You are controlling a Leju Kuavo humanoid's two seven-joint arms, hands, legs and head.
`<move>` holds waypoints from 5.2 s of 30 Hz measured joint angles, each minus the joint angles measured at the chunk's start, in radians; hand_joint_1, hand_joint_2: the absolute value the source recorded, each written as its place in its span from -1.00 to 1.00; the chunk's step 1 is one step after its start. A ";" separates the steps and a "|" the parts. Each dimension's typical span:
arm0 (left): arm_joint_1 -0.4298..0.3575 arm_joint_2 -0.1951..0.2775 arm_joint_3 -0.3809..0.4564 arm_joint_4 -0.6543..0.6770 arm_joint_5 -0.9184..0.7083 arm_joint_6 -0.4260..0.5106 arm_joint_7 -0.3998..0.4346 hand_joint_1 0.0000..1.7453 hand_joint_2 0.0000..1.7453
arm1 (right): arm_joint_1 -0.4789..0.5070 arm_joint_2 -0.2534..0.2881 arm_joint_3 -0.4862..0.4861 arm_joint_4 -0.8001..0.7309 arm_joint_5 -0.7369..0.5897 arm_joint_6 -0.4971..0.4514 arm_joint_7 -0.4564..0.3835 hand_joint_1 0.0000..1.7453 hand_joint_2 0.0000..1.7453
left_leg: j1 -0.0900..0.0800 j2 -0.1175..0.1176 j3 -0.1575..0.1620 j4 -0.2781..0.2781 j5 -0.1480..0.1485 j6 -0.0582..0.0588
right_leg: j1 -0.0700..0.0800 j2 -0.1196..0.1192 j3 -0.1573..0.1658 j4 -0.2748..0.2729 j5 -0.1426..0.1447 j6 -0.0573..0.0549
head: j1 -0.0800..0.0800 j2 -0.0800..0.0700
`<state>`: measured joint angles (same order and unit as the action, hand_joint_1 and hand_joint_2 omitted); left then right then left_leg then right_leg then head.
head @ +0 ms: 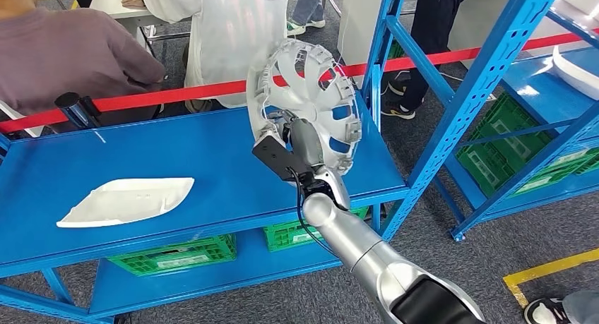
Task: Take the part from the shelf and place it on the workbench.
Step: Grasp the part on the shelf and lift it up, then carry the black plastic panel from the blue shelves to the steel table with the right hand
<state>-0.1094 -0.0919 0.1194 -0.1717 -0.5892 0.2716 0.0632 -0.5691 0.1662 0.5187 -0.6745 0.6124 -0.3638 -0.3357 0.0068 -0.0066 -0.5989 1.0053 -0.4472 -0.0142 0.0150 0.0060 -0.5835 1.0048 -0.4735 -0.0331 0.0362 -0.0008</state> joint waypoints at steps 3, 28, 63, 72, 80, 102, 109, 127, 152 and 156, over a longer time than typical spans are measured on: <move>0.000 0.000 0.002 0.000 0.000 0.000 -0.001 -1.00 -1.00 | 0.009 -0.003 0.003 -0.053 -0.002 -0.003 -0.002 1.00 1.00 | 0.000 0.000 0.000 0.000 0.000 0.000 | 0.000 0.000 0.000 0.000 0.000 0.000 | 0.000 0.000; 0.003 -0.001 0.015 0.000 -0.041 0.011 -0.002 -1.00 1.00 | 0.145 -0.102 0.160 -0.585 -0.005 -0.230 -0.091 1.00 1.00 | 0.000 0.000 0.000 -0.001 -0.001 -0.001 | 0.000 0.000 0.000 0.000 -0.002 -0.002 | 0.000 0.000; 0.013 -0.006 0.087 0.000 0.032 0.012 -0.024 -1.00 1.00 | 0.171 -0.130 0.230 -0.655 0.036 -0.202 -0.034 1.00 1.00 | 0.003 0.005 0.009 -0.014 0.008 0.023 | -0.016 -0.001 -0.065 0.164 -0.107 0.038 | 0.008 0.000; 0.027 -0.004 0.091 0.002 0.033 0.013 -0.017 -1.00 1.00 | 0.189 -0.121 0.251 -0.659 0.057 -0.204 -0.024 1.00 1.00 | 0.022 -0.003 -0.020 0.024 0.005 -0.027 | -0.040 0.008 0.007 0.051 -0.040 0.048 | 0.014 0.000; 0.038 -0.003 0.097 0.003 0.034 0.012 -0.028 -1.00 1.00 | 0.189 -0.106 0.261 -0.677 0.078 -0.190 -0.007 1.00 1.00 | 0.022 0.002 -0.107 0.275 -0.166 -0.052 | -0.029 0.002 -0.044 0.045 0.005 -0.013 | 0.003 0.000; 0.038 0.005 0.109 0.000 0.034 -0.010 -0.039 -1.00 1.00 | 0.192 -0.104 0.272 -0.699 0.082 -0.180 0.001 1.00 1.00 | 0.004 0.016 -0.046 0.033 0.022 -0.006 | -0.026 -0.001 0.052 0.052 -0.078 0.033 | 0.013 0.000; 0.041 0.003 0.112 0.001 0.035 -0.009 -0.038 -1.00 1.00 | 0.191 -0.103 0.275 -0.700 0.082 -0.181 0.000 1.00 1.00 | 0.010 0.010 -0.104 0.178 -0.111 -0.043 | -0.024 -0.004 -0.002 0.034 -0.021 -0.018 | 0.006 0.000; 0.047 -0.010 0.141 -0.003 0.053 0.034 -0.064 -1.00 1.00 | 0.101 -0.073 0.322 -0.661 -0.016 -0.142 -0.025 1.00 1.00 | 0.001 0.014 0.013 -0.003 -0.006 0.024 | -0.026 -0.002 -0.157 0.312 -0.111 0.042 | 0.005 0.000; 0.007 -0.006 0.138 -0.009 -0.025 -0.048 -0.012 -1.00 1.00 | 0.162 -0.101 0.280 -0.653 0.059 -0.177 -0.009 1.00 1.00 | -0.003 0.009 0.101 -0.013 -0.079 0.018 | -0.022 -0.006 -0.112 0.034 0.073 0.033 | -0.004 0.000; 0.005 -0.005 0.137 -0.009 -0.028 -0.049 -0.004 -1.00 1.00 | 0.181 -0.107 0.268 -0.654 0.067 -0.180 -0.012 1.00 1.00 | 0.000 0.015 0.039 -0.010 -0.025 0.033 | -0.025 -0.004 -0.166 0.250 -0.108 0.047 | 0.004 0.000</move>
<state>-0.1047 -0.0970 0.2567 -0.1803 -0.6174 0.2226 0.0592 -0.3880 0.0595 0.7869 -1.3283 0.6795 -0.5443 -0.3481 0.0068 0.0084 -0.5595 0.9955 -0.4720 0.0185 -0.0098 0.0018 -0.7492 1.2545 -0.5820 0.0138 0.0402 -0.0008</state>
